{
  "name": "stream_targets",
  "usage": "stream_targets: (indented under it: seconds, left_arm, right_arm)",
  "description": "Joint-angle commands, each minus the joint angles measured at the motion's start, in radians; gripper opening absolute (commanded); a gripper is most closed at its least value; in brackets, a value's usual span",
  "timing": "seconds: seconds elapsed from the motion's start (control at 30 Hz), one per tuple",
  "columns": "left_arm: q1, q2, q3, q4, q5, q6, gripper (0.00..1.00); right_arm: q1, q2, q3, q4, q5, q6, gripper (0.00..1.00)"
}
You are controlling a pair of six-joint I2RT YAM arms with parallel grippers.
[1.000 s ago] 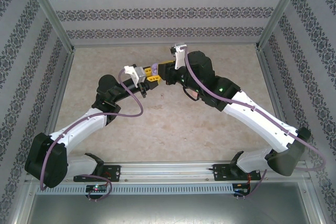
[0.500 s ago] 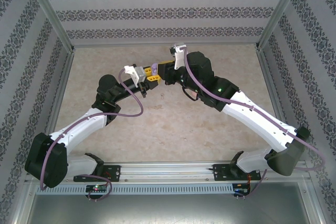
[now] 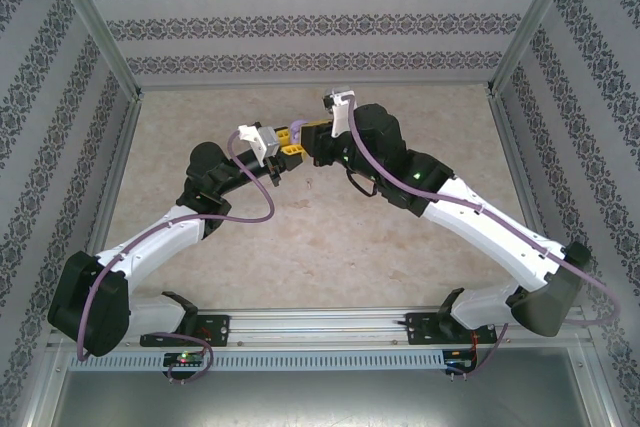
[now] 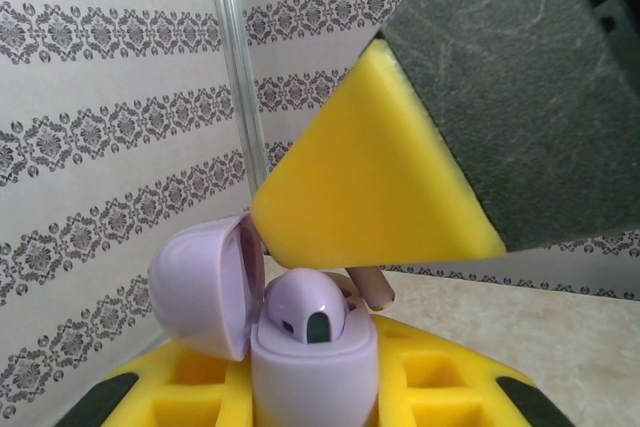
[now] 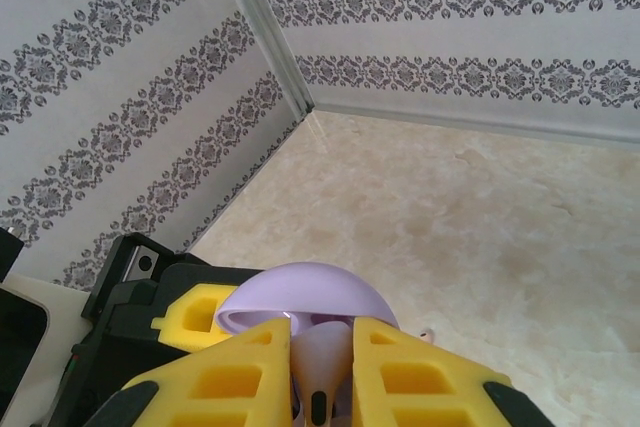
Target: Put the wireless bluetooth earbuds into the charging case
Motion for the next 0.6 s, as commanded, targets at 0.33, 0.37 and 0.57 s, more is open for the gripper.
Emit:
stream_targets:
  seconds: [0.33, 0.37, 0.57]
  left_arm:
    - [-0.02, 0.004, 0.049, 0.067, -0.01, 0.01, 0.0]
    - [-0.02, 0.005, 0.049, 0.073, -0.017, 0.007, 0.0]
    - [-0.023, 0.02, 0.06, 0.104, -0.058, -0.018, 0.0]
  right_arm:
    - [0.007, -0.144, -0.078, 0.157, 0.046, 0.038, 0.18]
    - [0.006, -0.15, -0.088, 0.182, 0.043, 0.036, 0.18]
    - [0.008, -0.172, -0.202, 0.435, -0.006, -0.009, 0.19]
